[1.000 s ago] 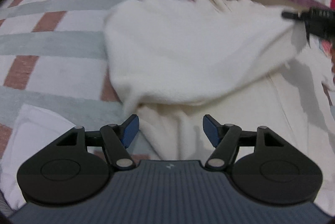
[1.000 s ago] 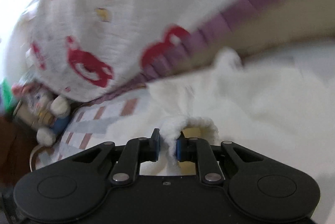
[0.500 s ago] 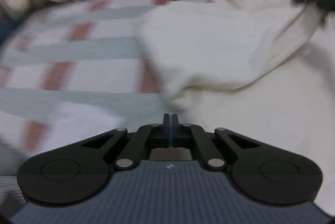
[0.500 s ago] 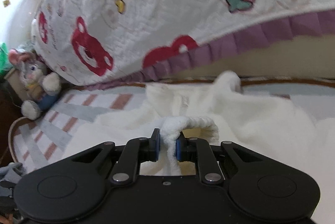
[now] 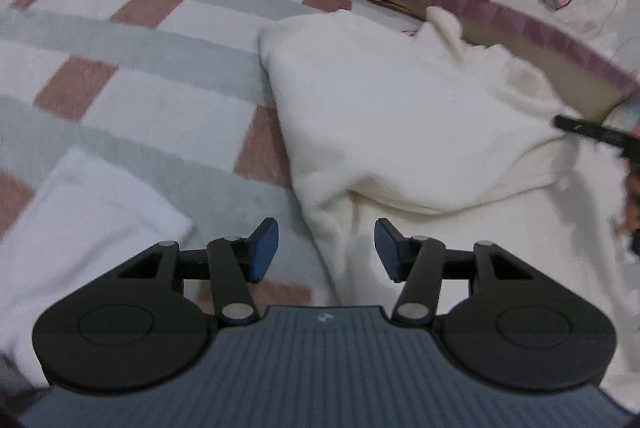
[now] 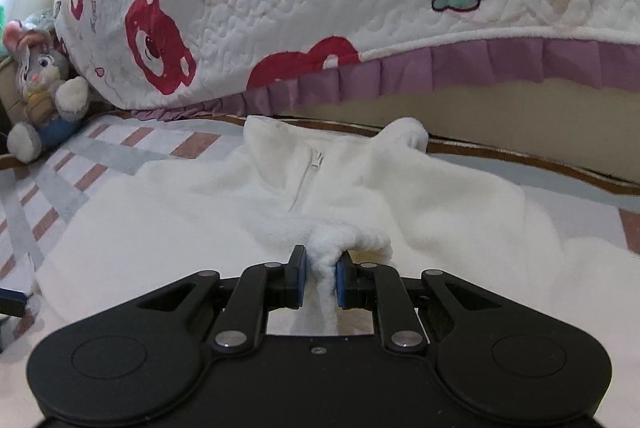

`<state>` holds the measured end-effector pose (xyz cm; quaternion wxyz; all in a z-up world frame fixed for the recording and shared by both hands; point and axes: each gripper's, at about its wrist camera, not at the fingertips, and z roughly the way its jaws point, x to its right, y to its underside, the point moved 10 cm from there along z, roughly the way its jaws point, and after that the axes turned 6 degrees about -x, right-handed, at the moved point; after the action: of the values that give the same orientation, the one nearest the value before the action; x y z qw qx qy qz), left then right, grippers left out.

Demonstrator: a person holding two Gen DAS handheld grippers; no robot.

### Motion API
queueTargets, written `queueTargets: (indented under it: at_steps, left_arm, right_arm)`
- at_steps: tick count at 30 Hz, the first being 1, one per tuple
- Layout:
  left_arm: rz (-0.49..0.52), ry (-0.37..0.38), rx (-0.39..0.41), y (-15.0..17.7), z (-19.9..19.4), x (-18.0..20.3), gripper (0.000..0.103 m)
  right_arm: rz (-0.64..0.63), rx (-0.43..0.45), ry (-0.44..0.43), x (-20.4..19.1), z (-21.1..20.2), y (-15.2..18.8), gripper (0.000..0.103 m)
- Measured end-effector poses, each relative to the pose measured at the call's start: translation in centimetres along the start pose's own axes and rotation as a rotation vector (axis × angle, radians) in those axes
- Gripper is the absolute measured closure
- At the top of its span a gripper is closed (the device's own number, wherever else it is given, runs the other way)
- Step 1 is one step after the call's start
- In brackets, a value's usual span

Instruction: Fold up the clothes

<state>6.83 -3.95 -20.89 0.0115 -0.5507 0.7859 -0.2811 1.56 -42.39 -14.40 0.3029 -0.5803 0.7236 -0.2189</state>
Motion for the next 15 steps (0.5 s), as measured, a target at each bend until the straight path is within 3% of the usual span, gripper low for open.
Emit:
queueTargets:
  at_steps: [3, 6, 8, 11, 15]
  left_arm:
    - [-0.049, 0.042, 0.015, -0.9, 1.3, -0.5, 0.056]
    - [0.016, 0.054, 0.024, -1.3, 2.2, 0.6, 0.093]
    - [0.083, 0.017, 0.065, -1.8, 1.5, 1.5, 0.094]
    - [0.143, -0.070, 0.200, -4.0, -2.2, 1.2, 0.094]
    - [0.061, -0.060, 0.177, -4.0, -2.3, -1.1, 0.094]
  right_arm:
    - [-0.011, -0.010, 0.003, -0.1, 0.3, 0.1, 0.085]
    - [-0.010, -0.017, 0.007, 0.0, 0.6, 0.2, 0.085]
    - [0.004, -0.015, 0.004, 0.0, 0.7, 0.3, 0.085]
    - [0.027, 0.036, -0.022, 0.1, -0.2, -0.2, 0.086]
    - [0.096, 0.148, -0.096, 0.5, -2.3, -1.0, 0.086]
